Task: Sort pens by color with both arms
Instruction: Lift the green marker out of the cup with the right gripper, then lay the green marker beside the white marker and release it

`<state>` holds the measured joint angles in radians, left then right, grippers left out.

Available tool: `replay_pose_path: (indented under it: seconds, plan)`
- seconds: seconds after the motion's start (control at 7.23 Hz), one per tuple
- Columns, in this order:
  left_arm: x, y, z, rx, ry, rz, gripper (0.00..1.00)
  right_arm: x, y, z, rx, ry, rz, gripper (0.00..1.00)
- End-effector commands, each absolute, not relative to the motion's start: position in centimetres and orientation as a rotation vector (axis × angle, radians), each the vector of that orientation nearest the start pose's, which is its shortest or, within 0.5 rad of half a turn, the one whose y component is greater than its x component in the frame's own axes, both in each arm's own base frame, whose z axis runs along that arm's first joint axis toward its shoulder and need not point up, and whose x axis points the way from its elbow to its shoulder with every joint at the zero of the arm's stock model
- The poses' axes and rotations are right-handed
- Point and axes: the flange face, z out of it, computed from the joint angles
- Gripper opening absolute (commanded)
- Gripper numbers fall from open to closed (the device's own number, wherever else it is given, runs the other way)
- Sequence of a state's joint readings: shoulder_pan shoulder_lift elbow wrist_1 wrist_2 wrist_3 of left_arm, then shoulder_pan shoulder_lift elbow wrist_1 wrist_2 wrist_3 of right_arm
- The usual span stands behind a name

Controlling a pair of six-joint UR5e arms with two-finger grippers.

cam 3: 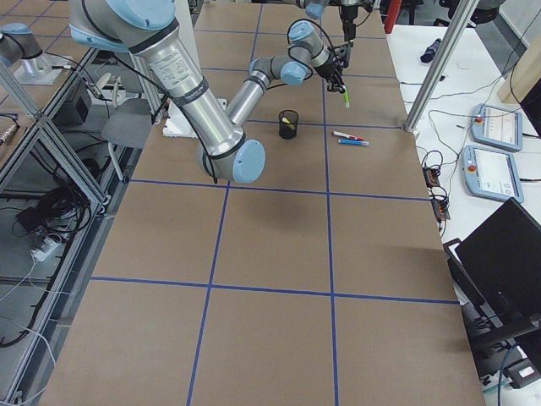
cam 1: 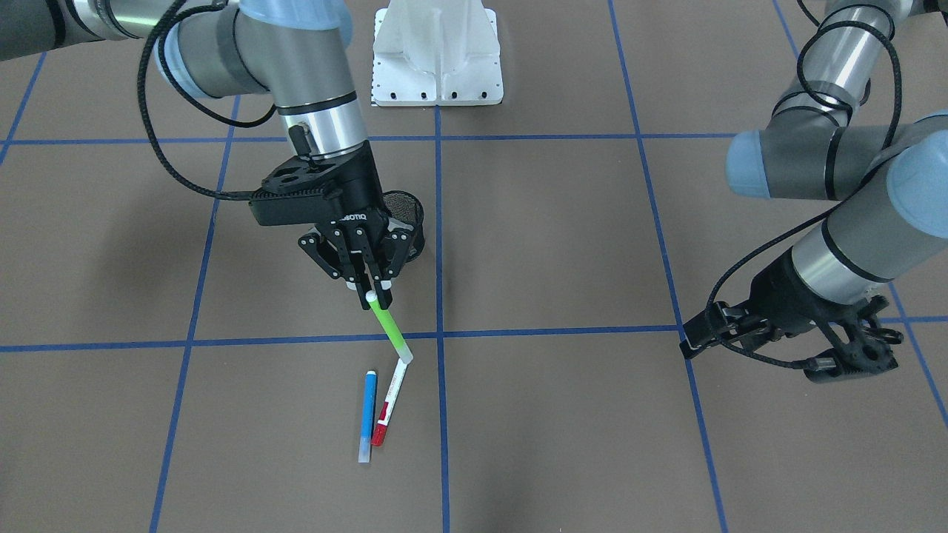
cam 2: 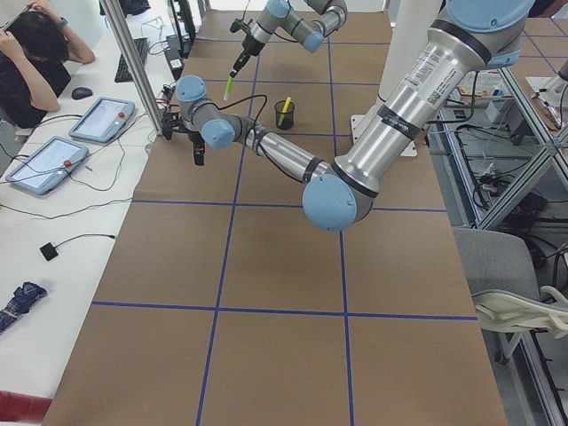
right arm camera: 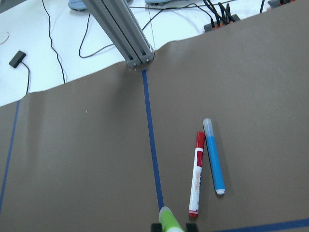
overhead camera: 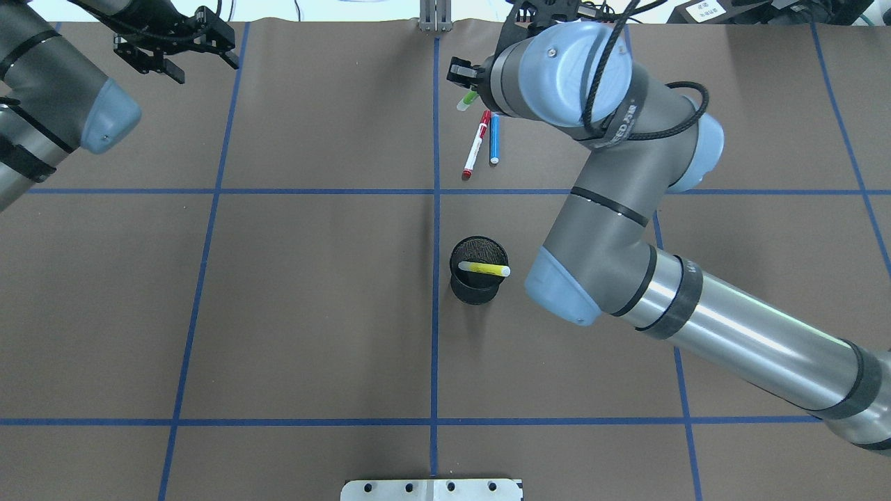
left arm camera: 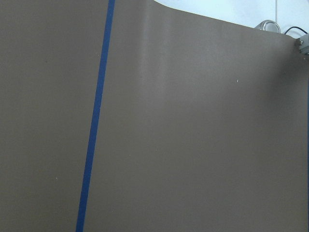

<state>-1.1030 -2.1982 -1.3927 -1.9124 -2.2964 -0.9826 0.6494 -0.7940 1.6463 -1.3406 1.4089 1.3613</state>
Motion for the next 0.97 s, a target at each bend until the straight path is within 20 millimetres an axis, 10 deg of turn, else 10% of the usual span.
replay_pose_path:
  seconds: [0.0, 0.83]
  plan:
    - [26.8, -67.9, 32.3, 0.103, 1.008, -0.186, 1.00, -52.9, -53.3, 13.1, 0.760, -0.770, 0.532, 0.00]
    - [27.1, -68.3, 33.2, 0.087, 0.997, -0.193, 1.00, -59.6, -54.1, 18.7, 0.949, -0.706, 0.499, 0.00]
